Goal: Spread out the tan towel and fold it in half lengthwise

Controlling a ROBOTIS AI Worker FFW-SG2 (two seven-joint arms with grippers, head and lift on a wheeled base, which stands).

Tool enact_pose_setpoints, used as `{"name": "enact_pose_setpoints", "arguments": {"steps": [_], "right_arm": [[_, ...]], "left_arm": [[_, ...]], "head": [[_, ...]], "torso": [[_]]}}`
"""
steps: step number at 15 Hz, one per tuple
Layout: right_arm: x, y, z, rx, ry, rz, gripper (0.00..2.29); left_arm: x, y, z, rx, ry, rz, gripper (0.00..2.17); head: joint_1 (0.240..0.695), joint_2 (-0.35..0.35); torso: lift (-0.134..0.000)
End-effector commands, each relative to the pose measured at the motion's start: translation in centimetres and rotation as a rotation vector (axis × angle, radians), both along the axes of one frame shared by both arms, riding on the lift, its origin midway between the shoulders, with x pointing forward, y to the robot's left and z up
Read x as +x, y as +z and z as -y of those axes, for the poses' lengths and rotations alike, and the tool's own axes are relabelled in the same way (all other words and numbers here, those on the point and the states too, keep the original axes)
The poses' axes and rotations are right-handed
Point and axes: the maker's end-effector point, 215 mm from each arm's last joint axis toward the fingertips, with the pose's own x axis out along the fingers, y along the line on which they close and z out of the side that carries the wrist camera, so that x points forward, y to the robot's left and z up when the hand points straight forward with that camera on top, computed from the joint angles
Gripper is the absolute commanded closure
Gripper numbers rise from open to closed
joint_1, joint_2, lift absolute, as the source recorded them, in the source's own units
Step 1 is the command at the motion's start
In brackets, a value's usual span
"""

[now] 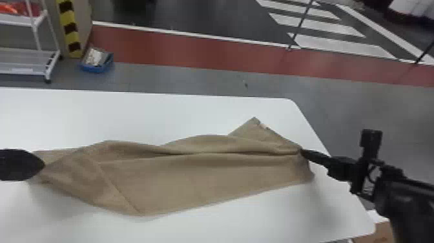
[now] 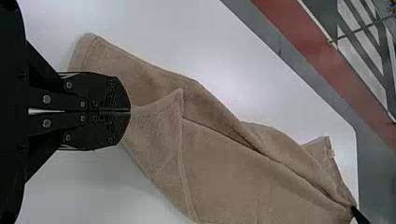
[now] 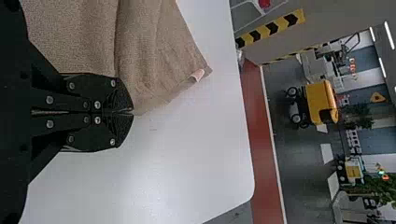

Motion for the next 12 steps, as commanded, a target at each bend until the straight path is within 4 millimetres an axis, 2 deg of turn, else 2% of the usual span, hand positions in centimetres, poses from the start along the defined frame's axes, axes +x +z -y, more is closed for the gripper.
{"name": "enact_pose_setpoints", "arguments": {"steps": [1, 2, 5, 7, 8, 9, 10, 12], "right_arm": [[0.0, 0.0, -0.6, -0.005, 0.015, -0.001, 2.12], [0.0, -0.1, -0.7, -0.007, 0.018, -0.001, 2.12], [0.0, -0.1, -0.9, -0.008, 0.021, 0.001, 2.1], [-0.2, -0.1, -1.0, -0.01, 0.021, 0.003, 1.87], [-0.3, 0.1, -1.0, -0.011, 0.019, 0.006, 1.5], [-0.7, 0.0, -0.9, -0.015, 0.018, 0.004, 0.66], [-1.0, 0.3, -0.9, -0.022, 0.018, 0.008, 0.0], [-1.4, 0.8, 0.5, -0.026, -0.011, 0.015, 0.0]], "left_arm": [[-0.5, -1.3, -0.2, -0.006, 0.039, -0.025, 0.21], [-0.2, -1.5, -0.8, 0.002, 0.072, -0.02, 0.0], [0.5, -0.7, -1.7, 0.017, 0.11, 0.03, 0.02], [0.7, -0.3, -2.0, 0.019, 0.118, 0.047, 0.02], [0.8, -0.1, -2.1, 0.02, 0.121, 0.056, 0.03], [0.9, 0.3, -2.0, 0.018, 0.115, 0.07, 0.05], [0.7, 0.5, -1.9, 0.021, 0.11, 0.077, 0.09], [0.2, 0.6, -0.2, 0.043, 0.026, 0.111, 0.15]], "head": [[0.695, -0.292], [0.695, -0.292], [0.695, -0.274], [0.695, -0.266], [0.695, -0.261], [0.695, -0.259], [0.695, -0.258], [0.695, -0.261]], "torso": [[-0.12], [-0.12], [-0.12], [-0.12], [-0.12], [-0.12], [-0.12], [-0.12]]}}
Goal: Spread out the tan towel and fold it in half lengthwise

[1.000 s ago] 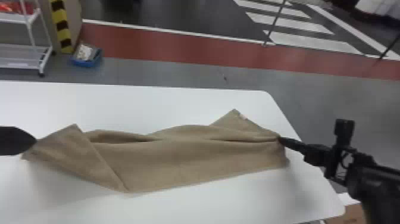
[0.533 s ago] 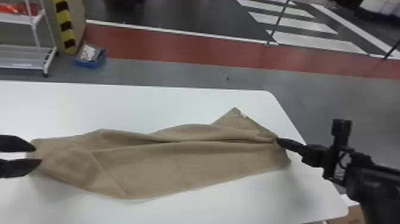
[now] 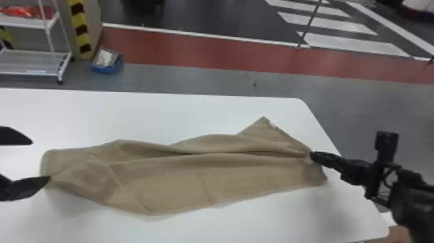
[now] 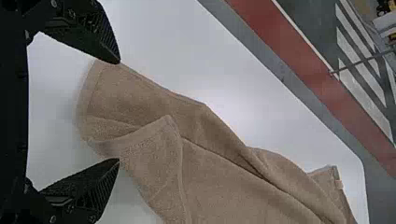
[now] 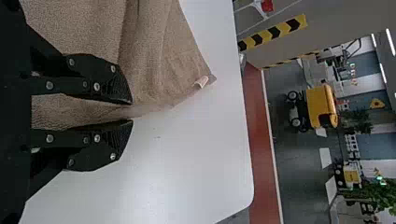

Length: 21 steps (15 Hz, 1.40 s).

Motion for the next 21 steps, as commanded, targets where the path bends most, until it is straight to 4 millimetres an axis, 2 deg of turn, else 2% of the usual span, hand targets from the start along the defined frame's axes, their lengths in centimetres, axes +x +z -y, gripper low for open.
{"name": "enact_pose_setpoints", "arguments": {"steps": [1, 2, 4, 6, 7, 10, 14, 15, 18, 19, 21], "right_arm": [[-0.5, 0.5, 1.5, -0.001, -0.033, 0.007, 0.04], [-0.9, 0.4, 2.0, 0.002, -0.045, 0.005, 0.05], [-1.2, 0.8, 2.3, -0.002, -0.049, 0.008, 0.05], [-1.5, 0.9, 2.3, -0.003, -0.049, 0.006, 0.05], [-1.9, 0.6, 2.2, -0.001, -0.051, 0.002, 0.05], [-2.5, 0.3, 2.8, -0.004, -0.061, -0.005, 0.05], [-2.8, 0.4, 3.2, -0.004, -0.069, -0.004, 0.06], [-2.9, 0.3, 3.3, 0.001, -0.073, -0.007, 0.06], [-2.9, 0.4, 3.4, 0.001, -0.074, -0.005, 0.06], [-2.8, 0.4, 3.4, 0.004, -0.075, -0.005, 0.06], [-3.1, 0.2, 3.4, 0.003, -0.075, -0.011, 0.06]], "left_arm": [[-0.5, 0.0, 2.6, 0.041, -0.119, 0.041, 0.17], [-0.9, -0.5, 4.6, 0.058, -0.189, 0.048, 0.24], [-0.9, -1.6, 7.1, 0.071, -0.249, 0.022, 0.26], [0.3, -1.6, 9.2, 0.063, -0.292, 0.014, 0.26], [1.2, -1.9, 9.6, 0.051, -0.289, -0.009, 0.26], [4.2, -2.3, 8.7, 0.028, -0.235, -0.059, 0.26], [5.8, -4.7, 9.2, -0.012, -0.222, -0.21, 0.26], [5.6, -5.1, 9.5, -0.002, -0.233, -0.222, 0.26], [5.3, -5.1, 12.4, 0.058, -0.321, -0.247, 0.27], [5.4, -5.8, 12.9, 0.09, -0.347, -0.293, 0.28], [6.9, -6.0, 13.3, 0.151, -0.365, -0.322, 0.33]], "head": [[0.695, -0.267], [0.695, -0.291], [0.695, -0.33], [0.695, -0.35], [0.695, -0.35], [0.695, -0.35], [0.695, -0.35], [0.695, -0.35], [0.695, -0.35], [0.695, -0.35], [0.695, -0.35]], "torso": [[-0.12], [-0.12], [-0.12], [-0.12], [-0.12], [-0.12], [-0.12], [-0.12], [-0.12], [-0.12], [-0.12]]}}
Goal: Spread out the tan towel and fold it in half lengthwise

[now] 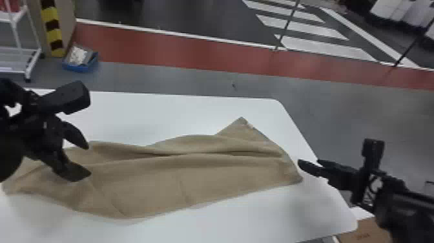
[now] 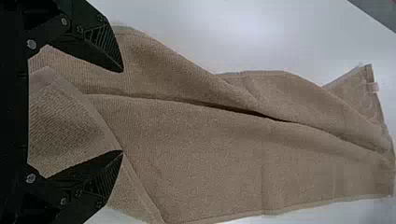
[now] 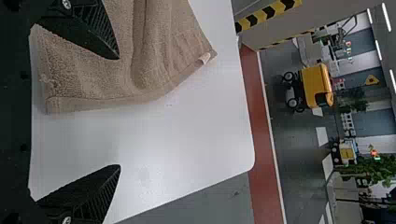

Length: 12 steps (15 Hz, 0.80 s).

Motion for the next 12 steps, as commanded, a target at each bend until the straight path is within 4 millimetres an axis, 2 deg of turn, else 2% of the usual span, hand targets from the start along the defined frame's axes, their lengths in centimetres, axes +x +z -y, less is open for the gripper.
{"name": "enact_pose_setpoints", "arguments": {"steps": [1, 3, 9, 12], "right_arm": [[-0.5, -0.2, 0.4, -0.001, -0.008, -0.007, 0.06], [-1.0, -0.3, 1.1, -0.005, -0.02, -0.008, 0.06], [-1.7, -0.4, 2.0, -0.008, -0.034, -0.005, 0.06], [-1.9, -0.6, 2.1, -0.006, -0.037, -0.01, 0.06]], "left_arm": [[1.3, -0.2, 0.4, 0.07, -0.035, -0.029, 0.33], [2.1, -0.7, 0.3, 0.124, -0.046, -0.047, 0.33], [4.0, -0.7, -2.7, 0.211, -0.007, -0.064, 0.35], [3.7, -1.2, -3.2, 0.242, -0.014, -0.069, 0.35]], "head": [[0.695, -0.35], [0.695, -0.35], [0.695, -0.35], [0.695, -0.35]], "torso": [[-0.12], [-0.12], [-0.12], [-0.12]]}}
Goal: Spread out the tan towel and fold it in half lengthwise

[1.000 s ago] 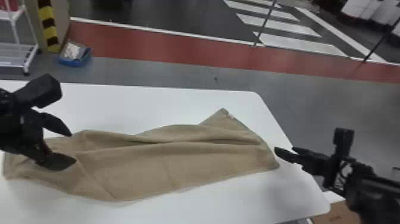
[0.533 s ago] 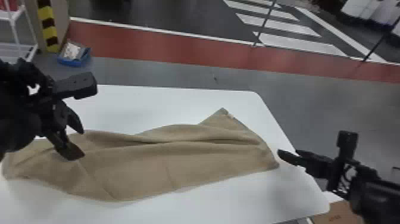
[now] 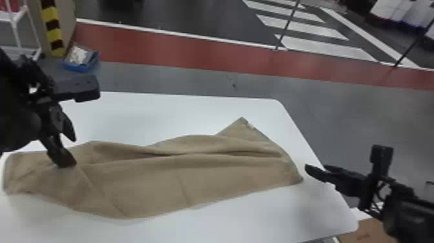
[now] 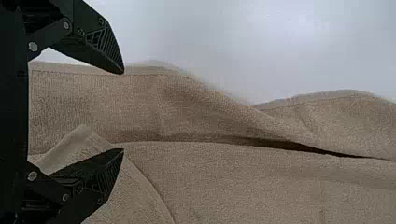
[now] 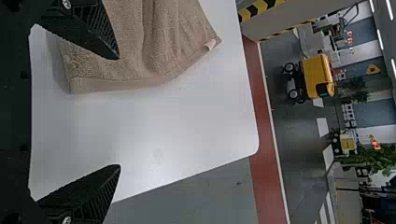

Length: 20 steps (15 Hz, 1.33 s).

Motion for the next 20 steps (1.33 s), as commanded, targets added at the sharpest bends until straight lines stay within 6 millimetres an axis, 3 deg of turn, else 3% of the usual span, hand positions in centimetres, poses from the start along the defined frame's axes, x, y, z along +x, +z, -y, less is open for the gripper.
{"name": "enact_pose_setpoints", "arguments": {"steps": [1, 5, 8, 16, 20], "right_arm": [[-0.2, -0.1, 0.2, -0.002, -0.002, 0.001, 0.06], [-0.1, 0.1, 0.1, 0.001, -0.001, 0.006, 0.06], [0.2, 0.1, -0.2, 0.003, 0.006, 0.005, 0.06], [0.9, 0.0, -1.2, 0.007, 0.02, 0.006, 0.06], [0.8, -0.2, -1.4, 0.014, 0.022, 0.002, 0.06]], "left_arm": [[-0.6, -0.7, -0.3, 0.021, -0.005, -0.019, 0.35], [-1.3, -1.2, -0.5, 0.009, 0.018, -0.026, 0.36], [-1.7, -0.3, -1.2, -0.026, 0.051, 0.0, 0.36], [-5.1, -3.2, -6.6, 0.011, 0.14, -0.036, 0.4], [-5.4, -2.7, -8.6, -0.003, 0.169, -0.022, 0.4]], "head": [[0.695, -0.35], [0.695, -0.35], [0.695, -0.35], [0.695, -0.35], [0.695, -0.342]], "torso": [[-0.12], [-0.12], [-0.12], [-0.12], [-0.12]]}}
